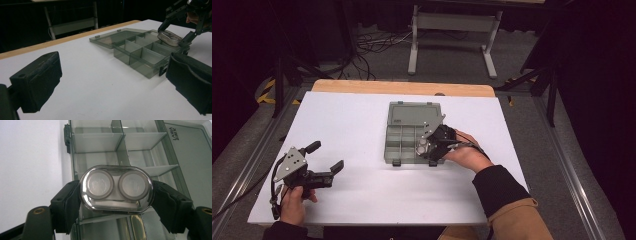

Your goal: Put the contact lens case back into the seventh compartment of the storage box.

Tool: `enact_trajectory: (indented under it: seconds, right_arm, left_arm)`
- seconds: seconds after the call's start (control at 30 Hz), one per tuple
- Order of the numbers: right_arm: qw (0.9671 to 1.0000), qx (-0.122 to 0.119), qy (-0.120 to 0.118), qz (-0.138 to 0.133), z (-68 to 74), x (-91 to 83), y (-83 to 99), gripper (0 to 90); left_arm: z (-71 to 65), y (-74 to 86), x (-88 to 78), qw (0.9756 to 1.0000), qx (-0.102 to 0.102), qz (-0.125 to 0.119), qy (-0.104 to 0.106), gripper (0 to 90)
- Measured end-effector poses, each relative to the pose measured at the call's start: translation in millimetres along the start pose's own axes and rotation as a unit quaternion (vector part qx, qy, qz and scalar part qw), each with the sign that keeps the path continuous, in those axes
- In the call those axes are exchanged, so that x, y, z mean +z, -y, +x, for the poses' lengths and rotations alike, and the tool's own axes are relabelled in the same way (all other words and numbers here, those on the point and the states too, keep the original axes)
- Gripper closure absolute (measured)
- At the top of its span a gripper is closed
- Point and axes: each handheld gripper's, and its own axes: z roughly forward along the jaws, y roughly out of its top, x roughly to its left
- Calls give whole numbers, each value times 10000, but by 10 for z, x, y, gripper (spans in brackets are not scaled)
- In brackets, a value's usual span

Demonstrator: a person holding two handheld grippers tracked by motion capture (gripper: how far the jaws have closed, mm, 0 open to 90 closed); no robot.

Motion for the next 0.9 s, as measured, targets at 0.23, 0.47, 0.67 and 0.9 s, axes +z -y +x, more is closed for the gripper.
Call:
enact_trajectory:
  seconds: [0.23, 0.47, 0.67, 0.9]
  right_arm:
    - [10000, 48, -57, -50, -15, 0, 13, 250]
    - [9999, 74, -75, -59, -13, 2, 11, 249]
    - [9999, 70, -59, -109, -13, -19, 6, 242]
    - [9994, 177, 42, -303, -32, -77, 9, 131]
  left_arm:
    - [0, 1, 2, 10000, 6, 6, -2, 13]
    - [1, 1, 0, 10000, 1, 5, -2, 13]
    - [5, -1, -2, 10000, 13, 13, -4, 13]
    - [6, 0, -1, 10000, 8, 17, -7, 13]
